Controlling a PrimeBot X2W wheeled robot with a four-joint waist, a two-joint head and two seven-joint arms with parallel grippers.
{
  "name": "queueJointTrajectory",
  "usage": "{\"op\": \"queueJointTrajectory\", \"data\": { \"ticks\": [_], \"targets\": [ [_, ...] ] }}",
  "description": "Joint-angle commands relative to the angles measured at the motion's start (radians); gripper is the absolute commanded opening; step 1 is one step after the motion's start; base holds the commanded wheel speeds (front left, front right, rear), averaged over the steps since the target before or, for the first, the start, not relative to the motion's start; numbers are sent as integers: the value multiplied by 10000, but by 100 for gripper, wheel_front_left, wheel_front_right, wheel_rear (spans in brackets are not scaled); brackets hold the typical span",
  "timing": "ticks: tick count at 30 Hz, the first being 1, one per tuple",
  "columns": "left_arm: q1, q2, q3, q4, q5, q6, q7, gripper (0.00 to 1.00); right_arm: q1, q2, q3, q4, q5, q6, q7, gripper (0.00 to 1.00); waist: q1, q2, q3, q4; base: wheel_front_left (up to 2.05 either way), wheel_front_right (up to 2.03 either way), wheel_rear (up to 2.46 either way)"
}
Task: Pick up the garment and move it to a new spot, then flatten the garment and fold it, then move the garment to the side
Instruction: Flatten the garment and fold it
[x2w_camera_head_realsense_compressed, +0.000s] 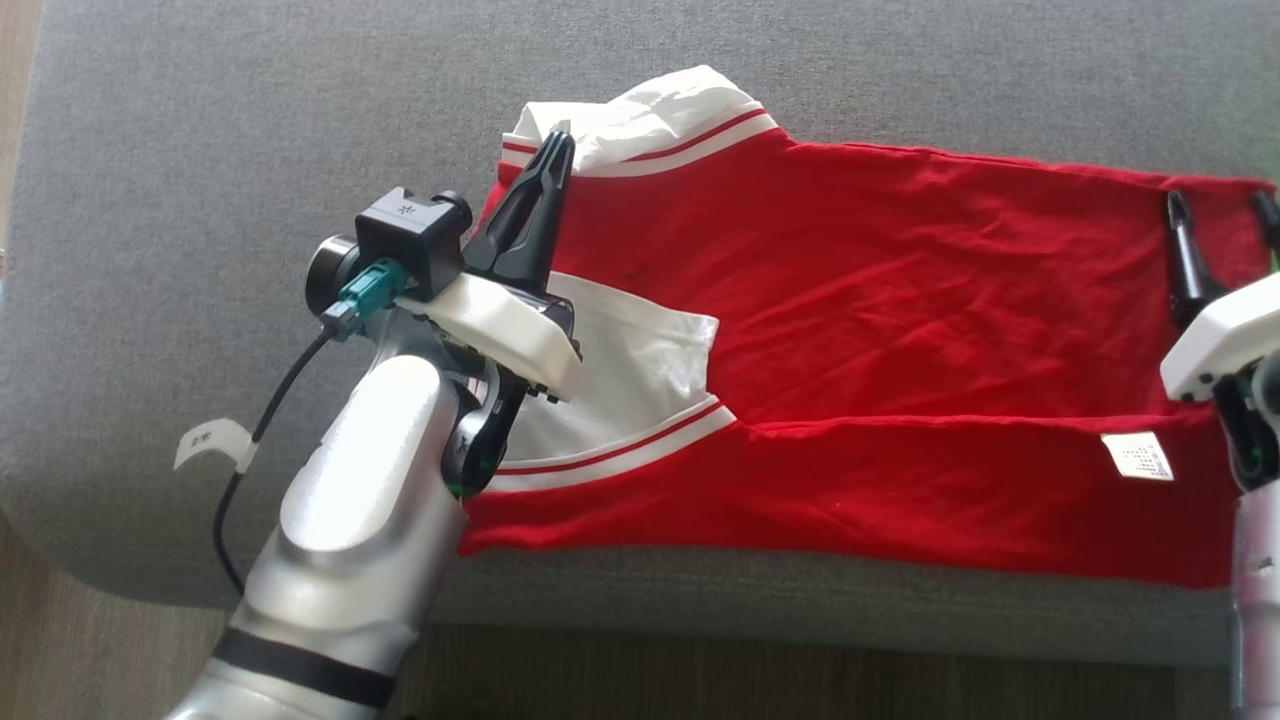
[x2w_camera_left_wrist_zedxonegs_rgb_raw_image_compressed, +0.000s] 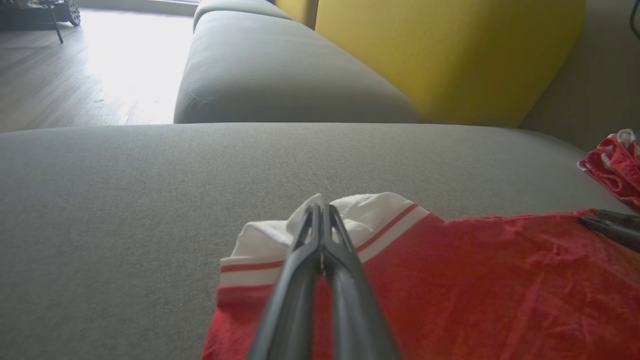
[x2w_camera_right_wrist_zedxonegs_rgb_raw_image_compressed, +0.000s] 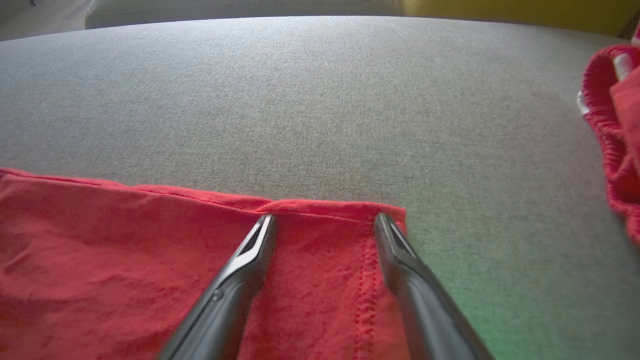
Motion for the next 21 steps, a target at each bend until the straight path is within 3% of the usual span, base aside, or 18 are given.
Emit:
{"op": "queueJointTrajectory", "data": {
  "ticks": [1,6,7,8,21],
  "targets": [
    [-211,186,242,-363,-54,53,11,0,-270,-160,153,-163,-87,-2,-50,100,0,0,14,12,0,0,0],
    [-287,194,184,-325,-86,69,8,0,-356,-160,56,61,-148,-2,-123,100,0,0,24,33,0,0,0],
    [-296,201,176,-314,-90,72,7,0,-366,-166,72,101,-164,-2,-123,72,0,0,20,34,0,0,0],
    [-301,209,170,-305,-94,77,4,0,-374,-176,104,128,-176,-2,-144,0,0,0,16,32,0,0,0],
    [-129,548,498,-356,-391,265,-87,0,-52,-177,727,-37,185,-2,-1139,0,0,0,-538,-278,0,0,0]
  ]
}}
